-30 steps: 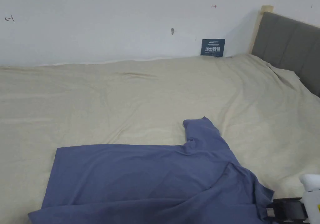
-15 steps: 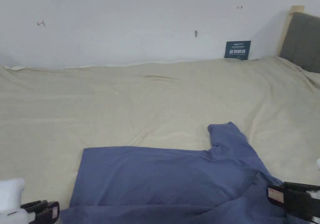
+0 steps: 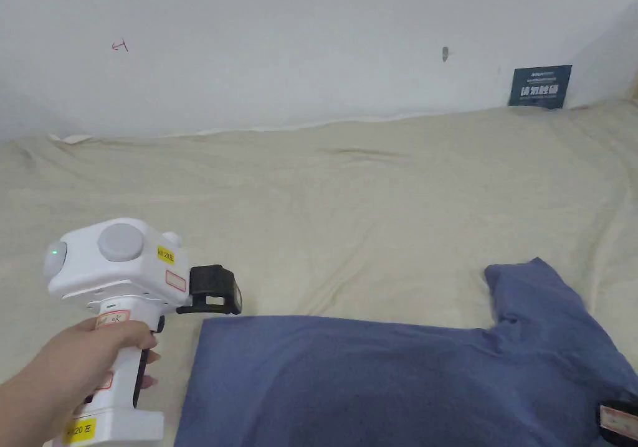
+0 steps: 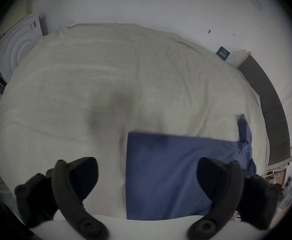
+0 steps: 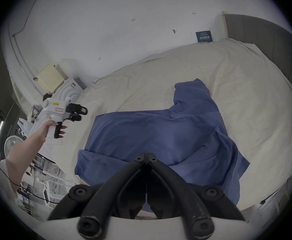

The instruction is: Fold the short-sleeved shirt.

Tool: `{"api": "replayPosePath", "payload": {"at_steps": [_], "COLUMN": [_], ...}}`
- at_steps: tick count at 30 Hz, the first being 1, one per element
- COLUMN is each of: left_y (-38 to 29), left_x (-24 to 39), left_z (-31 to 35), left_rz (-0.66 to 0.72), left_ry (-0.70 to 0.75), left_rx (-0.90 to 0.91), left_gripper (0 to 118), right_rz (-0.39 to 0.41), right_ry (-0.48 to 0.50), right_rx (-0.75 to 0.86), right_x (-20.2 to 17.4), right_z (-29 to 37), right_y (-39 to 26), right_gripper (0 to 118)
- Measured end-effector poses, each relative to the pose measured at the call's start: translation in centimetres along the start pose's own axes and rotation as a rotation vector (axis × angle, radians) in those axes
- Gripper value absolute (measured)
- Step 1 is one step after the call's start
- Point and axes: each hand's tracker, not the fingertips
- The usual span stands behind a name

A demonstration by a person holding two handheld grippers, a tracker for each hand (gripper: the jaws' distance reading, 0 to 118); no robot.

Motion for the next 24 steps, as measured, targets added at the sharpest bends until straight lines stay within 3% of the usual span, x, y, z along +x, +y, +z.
{"api": "replayPosePath", "payload": {"at_steps": [3,8,9,10,11,12,13,14,15,19,24], "left_y": [1.0,0.4,0.4,0.1,-0.3,-1.1,-1.6,-1.8,-2.0,-1.9,-1.7], "left_x": [-0.2,0.6,0.5,0.4,0.5,1.6,1.9,2.0,2.1,2.7,2.8], "left_z": [-4.5,-6.5,-6.7,-6.7,-6.8,-5.6,-5.3,-5.3,-5.4,-5.2,-3.5], "left_rz": [0.014,-0.075,-0.076,-0.075,-0.093,-0.179,-0.255,-0.272,-0.249,-0.26,-0.257], "left_ry": [0.017,0.071,0.068,0.051,0.043,0.16,0.171,0.109,0.058,0.123,0.114], "left_rx": [-0.055,-0.078,-0.089,-0.109,-0.143,-0.142,-0.109,-0.13,-0.146,-0.111,-0.067], "left_gripper": [113,110,98,66,51,38,11,6,5,4,4], "right_rz": [-0.009,0.023,0.018,0.009,-0.004,-0.014,-0.018,-0.017,-0.013,0.007,-0.027], "right_ry": [-0.012,-0.076,-0.077,-0.075,-0.068,-0.058,-0.055,-0.055,-0.055,-0.061,-0.051], "right_rx": [-0.02,-0.06,-0.07,-0.082,-0.094,-0.104,-0.11,-0.114,-0.117,-0.057,0.056], "right_x": [1.0,2.3,2.6,2.5,2.3,2.5,2.6,2.5,2.2,1.8,3.8], "right_z": [-0.9,-2.5,-2.7,-2.8,-3.0,-3.1,-3.3,-3.6,-3.8,-3.9,-5.1], "right_y": [0.1,-0.5,-0.6,-0.9,-1.2,-1.4,-1.6,-1.8,-1.9,-0.8,8.5], "right_gripper": [0,0,0,0,0,0,0,0,0,0,0]}}
